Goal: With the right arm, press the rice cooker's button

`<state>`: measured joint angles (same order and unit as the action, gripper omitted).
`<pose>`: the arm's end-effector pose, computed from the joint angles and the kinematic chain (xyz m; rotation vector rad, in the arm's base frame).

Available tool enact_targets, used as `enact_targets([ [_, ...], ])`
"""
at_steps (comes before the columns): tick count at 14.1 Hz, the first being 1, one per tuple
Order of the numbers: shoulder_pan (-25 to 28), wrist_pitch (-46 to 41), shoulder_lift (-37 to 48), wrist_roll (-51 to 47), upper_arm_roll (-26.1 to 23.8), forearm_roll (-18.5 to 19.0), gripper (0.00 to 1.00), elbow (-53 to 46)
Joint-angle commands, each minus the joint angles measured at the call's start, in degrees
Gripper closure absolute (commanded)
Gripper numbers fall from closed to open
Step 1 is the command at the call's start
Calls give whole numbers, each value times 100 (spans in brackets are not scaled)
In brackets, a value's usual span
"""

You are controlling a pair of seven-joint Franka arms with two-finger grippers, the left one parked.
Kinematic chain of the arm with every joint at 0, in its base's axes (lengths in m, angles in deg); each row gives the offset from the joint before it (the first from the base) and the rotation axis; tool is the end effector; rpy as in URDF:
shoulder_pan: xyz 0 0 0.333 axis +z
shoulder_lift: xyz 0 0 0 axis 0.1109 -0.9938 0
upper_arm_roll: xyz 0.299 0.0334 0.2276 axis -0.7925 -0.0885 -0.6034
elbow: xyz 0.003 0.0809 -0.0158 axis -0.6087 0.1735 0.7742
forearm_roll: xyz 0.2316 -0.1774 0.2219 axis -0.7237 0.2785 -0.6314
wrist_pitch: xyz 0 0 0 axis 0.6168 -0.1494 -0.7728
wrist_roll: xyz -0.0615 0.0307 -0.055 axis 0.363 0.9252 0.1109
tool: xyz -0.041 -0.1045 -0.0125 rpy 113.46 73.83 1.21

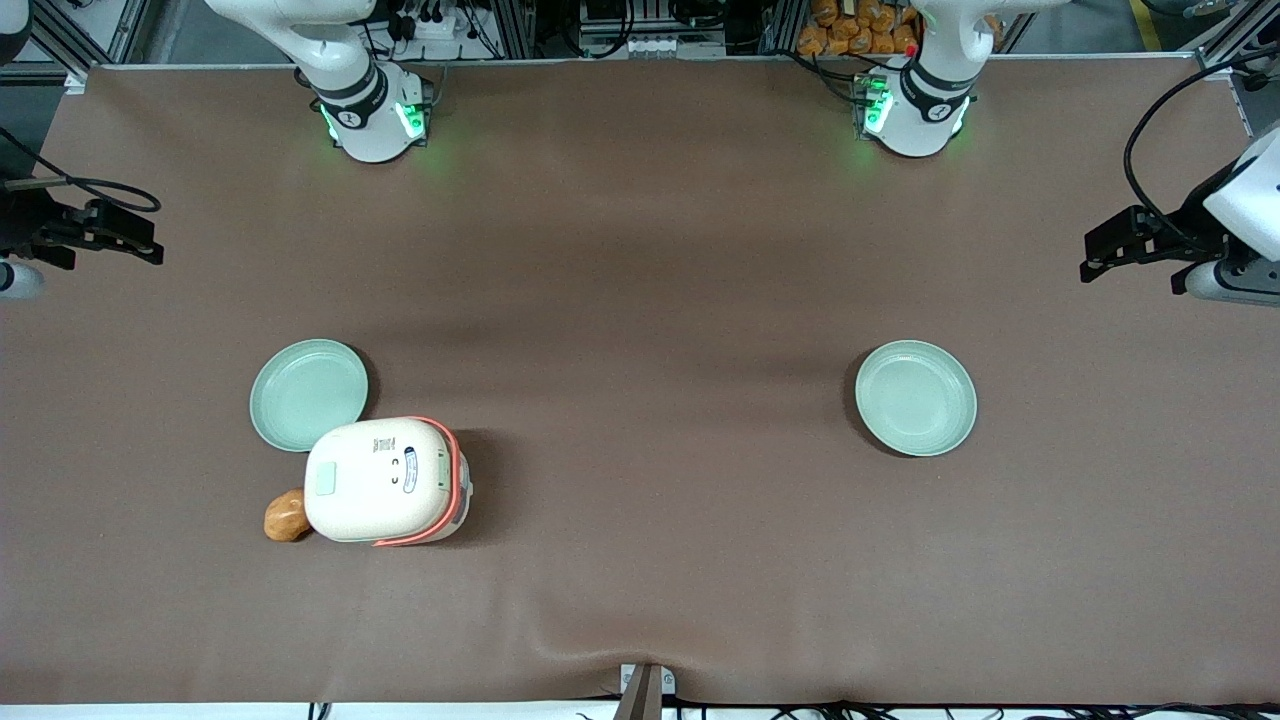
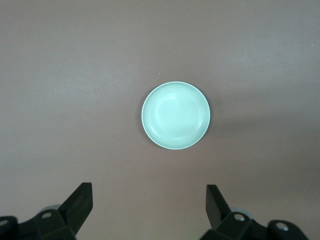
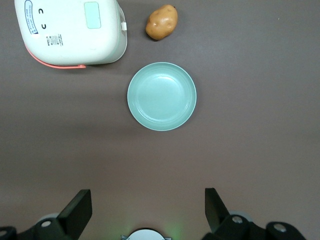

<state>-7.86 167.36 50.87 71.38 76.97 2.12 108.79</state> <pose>0.5236 -0.0226 0.6709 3.1305 0.0833 -0.2077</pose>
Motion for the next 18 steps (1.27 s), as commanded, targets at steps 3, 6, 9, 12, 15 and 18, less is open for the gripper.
enact_targets([
  [3, 52, -71, -70, 53, 29, 84, 0, -160],
  [6, 52, -54, -79, 53, 29, 84, 0, -160],
  [9, 52, -54, -88, 70, 29, 40, 0, -152],
  [12, 166, -45, -96, 70, 20, 13, 0, -143],
  [15, 263, -54, -158, 70, 12, 22, 0, -134],
  [18, 342, -54, -263, 70, 12, 22, 0, -125],
])
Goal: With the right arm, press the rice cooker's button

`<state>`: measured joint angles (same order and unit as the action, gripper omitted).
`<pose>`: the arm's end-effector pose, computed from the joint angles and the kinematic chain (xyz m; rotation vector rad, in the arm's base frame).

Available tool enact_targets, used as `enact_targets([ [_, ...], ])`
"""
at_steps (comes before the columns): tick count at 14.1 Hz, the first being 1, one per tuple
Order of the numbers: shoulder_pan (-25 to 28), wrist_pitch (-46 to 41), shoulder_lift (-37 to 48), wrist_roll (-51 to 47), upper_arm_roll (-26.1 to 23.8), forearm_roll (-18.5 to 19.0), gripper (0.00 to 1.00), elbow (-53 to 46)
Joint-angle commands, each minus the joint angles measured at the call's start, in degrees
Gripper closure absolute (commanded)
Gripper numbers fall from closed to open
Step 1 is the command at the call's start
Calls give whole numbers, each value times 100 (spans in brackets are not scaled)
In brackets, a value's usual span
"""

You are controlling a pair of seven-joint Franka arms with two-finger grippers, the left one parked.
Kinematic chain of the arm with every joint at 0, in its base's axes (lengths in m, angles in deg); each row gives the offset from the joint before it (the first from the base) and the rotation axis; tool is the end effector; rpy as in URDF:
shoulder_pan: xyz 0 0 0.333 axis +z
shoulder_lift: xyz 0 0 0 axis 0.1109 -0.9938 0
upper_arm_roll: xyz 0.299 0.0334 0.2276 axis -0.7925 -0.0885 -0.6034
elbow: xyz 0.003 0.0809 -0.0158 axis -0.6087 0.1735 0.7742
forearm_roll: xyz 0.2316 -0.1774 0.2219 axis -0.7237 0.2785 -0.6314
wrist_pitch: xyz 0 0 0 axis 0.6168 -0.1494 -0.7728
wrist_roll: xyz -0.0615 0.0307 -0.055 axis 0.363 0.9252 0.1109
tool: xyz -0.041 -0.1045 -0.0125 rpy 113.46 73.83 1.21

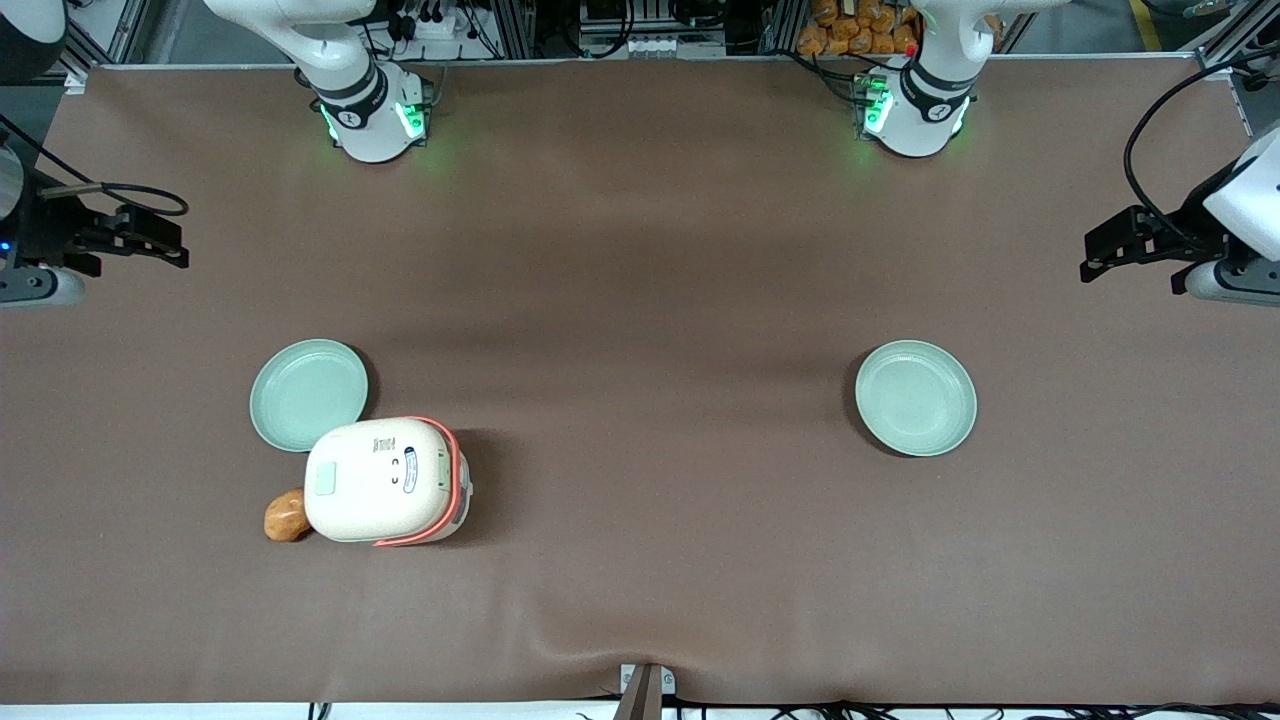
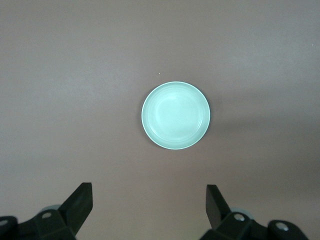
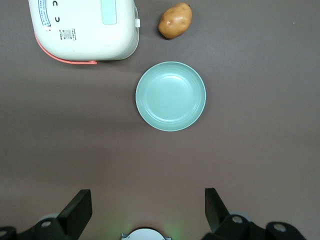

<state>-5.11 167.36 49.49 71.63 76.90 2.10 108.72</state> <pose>0.5321 0.0034 0.6587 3.1227 0.1671 -0.2431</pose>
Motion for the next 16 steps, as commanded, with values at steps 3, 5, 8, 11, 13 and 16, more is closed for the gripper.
enact_targets([
  [3, 217, -28, -310, 10, 9, 77, 0, -118],
  [5, 278, 173, -442, 2, 9, 51, 0, -109],
  [8, 419, 682, -705, -7, 9, 42, 0, -100],
  [11, 498, 1228, -1013, -16, 9, 33, 0, -91],
  [13, 507, 1588, -1197, -25, 9, 24, 0, -91],
  [16, 516, 2142, -1496, -25, 9, 24, 0, -83],
])
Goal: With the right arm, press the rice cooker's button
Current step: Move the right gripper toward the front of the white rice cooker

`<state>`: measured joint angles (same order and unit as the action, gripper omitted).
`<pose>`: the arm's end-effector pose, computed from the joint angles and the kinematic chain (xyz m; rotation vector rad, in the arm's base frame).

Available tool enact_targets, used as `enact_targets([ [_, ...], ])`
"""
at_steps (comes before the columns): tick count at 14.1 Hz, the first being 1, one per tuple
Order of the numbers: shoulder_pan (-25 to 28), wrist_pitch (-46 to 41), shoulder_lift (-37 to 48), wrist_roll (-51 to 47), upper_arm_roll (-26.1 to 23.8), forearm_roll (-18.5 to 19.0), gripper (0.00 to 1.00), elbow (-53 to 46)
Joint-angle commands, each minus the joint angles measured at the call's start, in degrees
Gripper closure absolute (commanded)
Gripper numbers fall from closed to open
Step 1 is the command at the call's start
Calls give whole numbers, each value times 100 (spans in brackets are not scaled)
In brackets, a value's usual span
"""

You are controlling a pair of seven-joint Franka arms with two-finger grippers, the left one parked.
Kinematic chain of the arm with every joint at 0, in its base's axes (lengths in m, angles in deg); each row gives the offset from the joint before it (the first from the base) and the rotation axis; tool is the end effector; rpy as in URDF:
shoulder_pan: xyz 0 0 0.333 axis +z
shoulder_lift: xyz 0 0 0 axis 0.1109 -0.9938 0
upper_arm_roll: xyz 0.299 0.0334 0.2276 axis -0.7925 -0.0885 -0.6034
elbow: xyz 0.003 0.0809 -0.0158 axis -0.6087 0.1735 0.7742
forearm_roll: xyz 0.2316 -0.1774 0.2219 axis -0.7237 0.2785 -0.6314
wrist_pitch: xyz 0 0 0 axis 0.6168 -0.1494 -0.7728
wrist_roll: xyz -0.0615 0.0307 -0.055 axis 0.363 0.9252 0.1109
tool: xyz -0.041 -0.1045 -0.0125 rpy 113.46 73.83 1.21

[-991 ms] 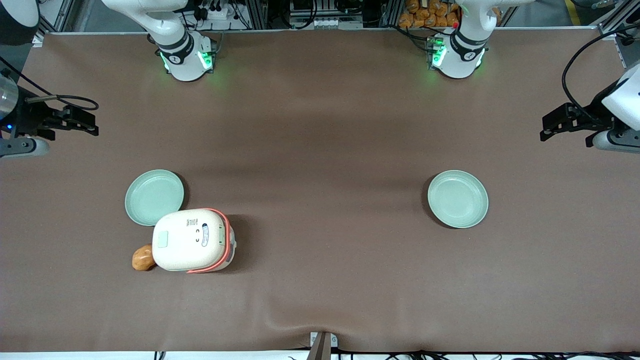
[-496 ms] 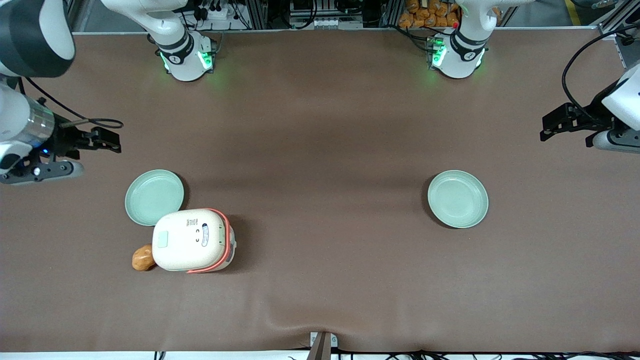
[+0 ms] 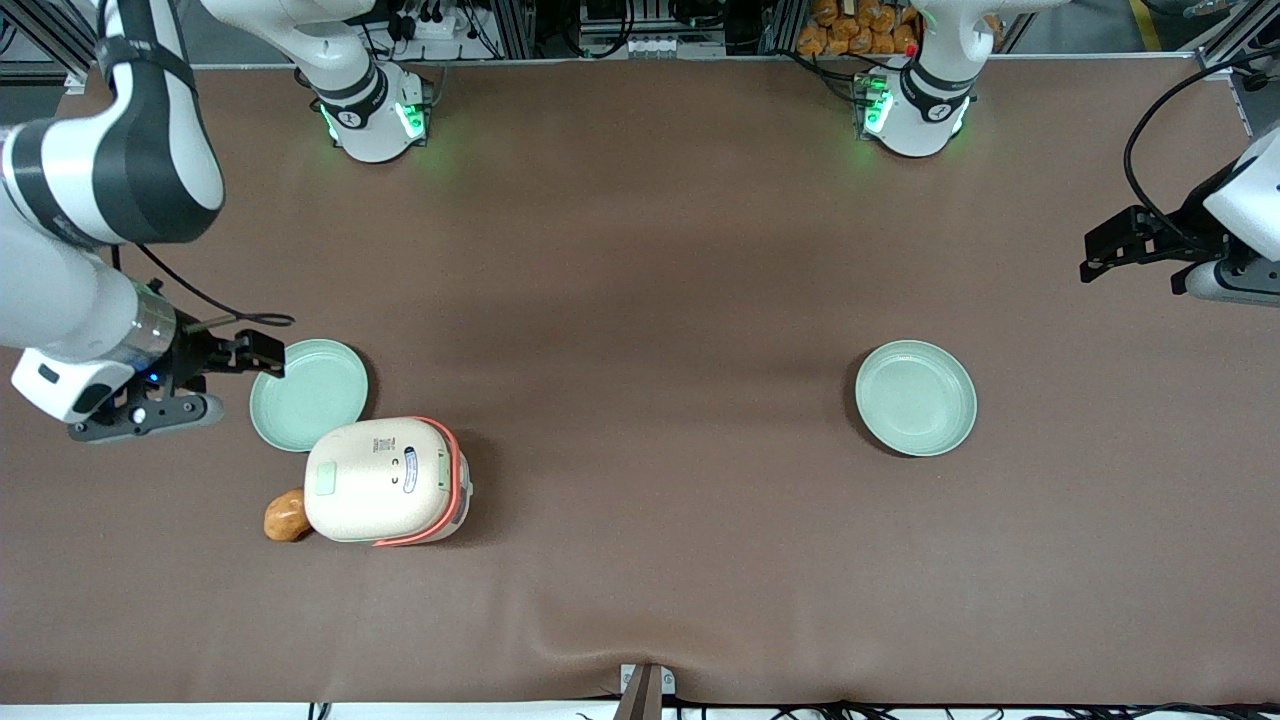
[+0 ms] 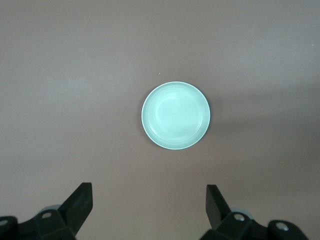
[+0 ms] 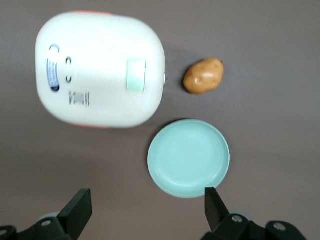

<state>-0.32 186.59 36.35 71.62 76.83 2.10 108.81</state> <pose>0.6325 0.0592 0.5491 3.1113 0.3046 -0.0783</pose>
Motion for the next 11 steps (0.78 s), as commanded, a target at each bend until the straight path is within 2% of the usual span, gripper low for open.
enact_targets([
  [1, 37, 342, -279, -24, 17, 16, 0, -92],
  [5, 54, 790, -604, -24, 17, 15, 53, -101],
  [7, 80, 984, -710, -24, 17, 15, 74, -101],
  [8, 107, 1106, -754, -24, 17, 15, 80, -101],
  [9, 177, 1299, -815, -50, 17, 24, 81, -101],
  [11, 204, 1625, -939, -94, 17, 33, 92, -101],
])
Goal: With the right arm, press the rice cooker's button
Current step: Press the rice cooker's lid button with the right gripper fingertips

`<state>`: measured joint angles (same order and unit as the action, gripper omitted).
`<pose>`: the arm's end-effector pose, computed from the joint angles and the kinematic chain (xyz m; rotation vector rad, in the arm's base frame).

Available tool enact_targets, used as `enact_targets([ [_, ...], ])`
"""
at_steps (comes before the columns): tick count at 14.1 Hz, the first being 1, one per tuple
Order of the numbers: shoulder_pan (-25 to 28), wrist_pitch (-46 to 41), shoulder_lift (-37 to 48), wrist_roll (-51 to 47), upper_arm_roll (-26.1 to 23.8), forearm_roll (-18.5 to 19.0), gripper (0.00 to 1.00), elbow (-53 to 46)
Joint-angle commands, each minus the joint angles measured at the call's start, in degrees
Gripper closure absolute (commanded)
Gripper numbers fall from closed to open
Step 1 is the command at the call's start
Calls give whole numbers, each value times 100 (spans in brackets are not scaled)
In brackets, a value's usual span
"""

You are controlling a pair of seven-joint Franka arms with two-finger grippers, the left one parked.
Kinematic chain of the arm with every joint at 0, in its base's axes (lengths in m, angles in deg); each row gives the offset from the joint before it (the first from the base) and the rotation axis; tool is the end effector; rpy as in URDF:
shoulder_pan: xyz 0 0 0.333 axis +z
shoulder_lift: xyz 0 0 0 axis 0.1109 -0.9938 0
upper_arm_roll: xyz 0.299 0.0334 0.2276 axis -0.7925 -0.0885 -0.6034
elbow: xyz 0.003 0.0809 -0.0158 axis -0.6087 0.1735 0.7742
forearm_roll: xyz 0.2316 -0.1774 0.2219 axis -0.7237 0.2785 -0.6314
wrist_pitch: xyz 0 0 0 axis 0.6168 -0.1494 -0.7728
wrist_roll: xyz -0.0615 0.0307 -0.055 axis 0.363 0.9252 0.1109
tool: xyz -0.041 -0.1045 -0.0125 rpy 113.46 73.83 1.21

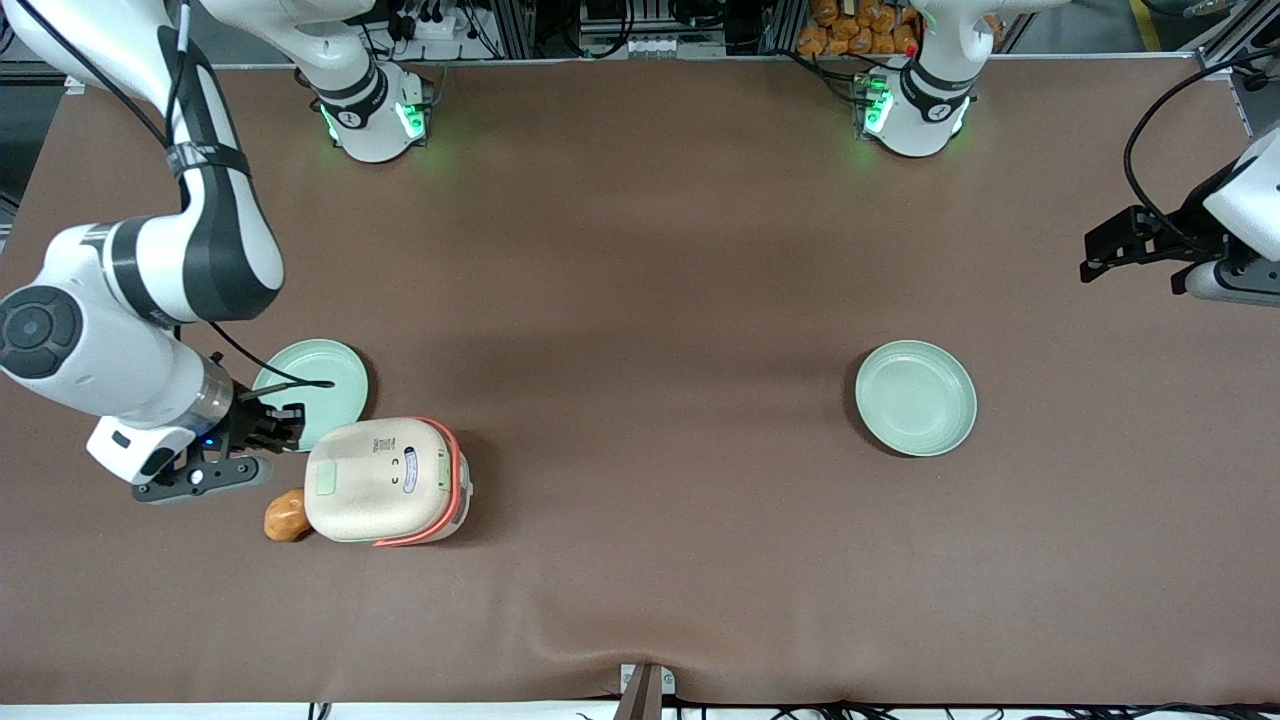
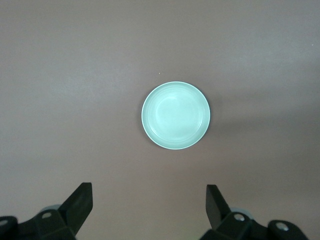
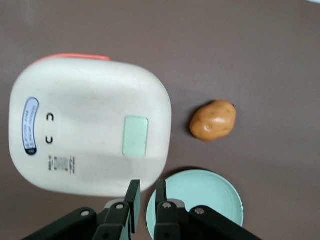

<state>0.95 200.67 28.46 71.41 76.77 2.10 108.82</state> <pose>0.6832 0.0805 0.4795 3.1074 0.3392 0.0906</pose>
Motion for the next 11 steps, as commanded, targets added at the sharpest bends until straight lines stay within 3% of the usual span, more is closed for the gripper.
enact_targets([
  [1, 77, 297, -211, -73, 22, 42, 95, -111],
  [5, 85, 894, -422, -46, 22, 68, 100, -111],
  [11, 112, 930, -528, -64, 22, 51, 100, -111],
])
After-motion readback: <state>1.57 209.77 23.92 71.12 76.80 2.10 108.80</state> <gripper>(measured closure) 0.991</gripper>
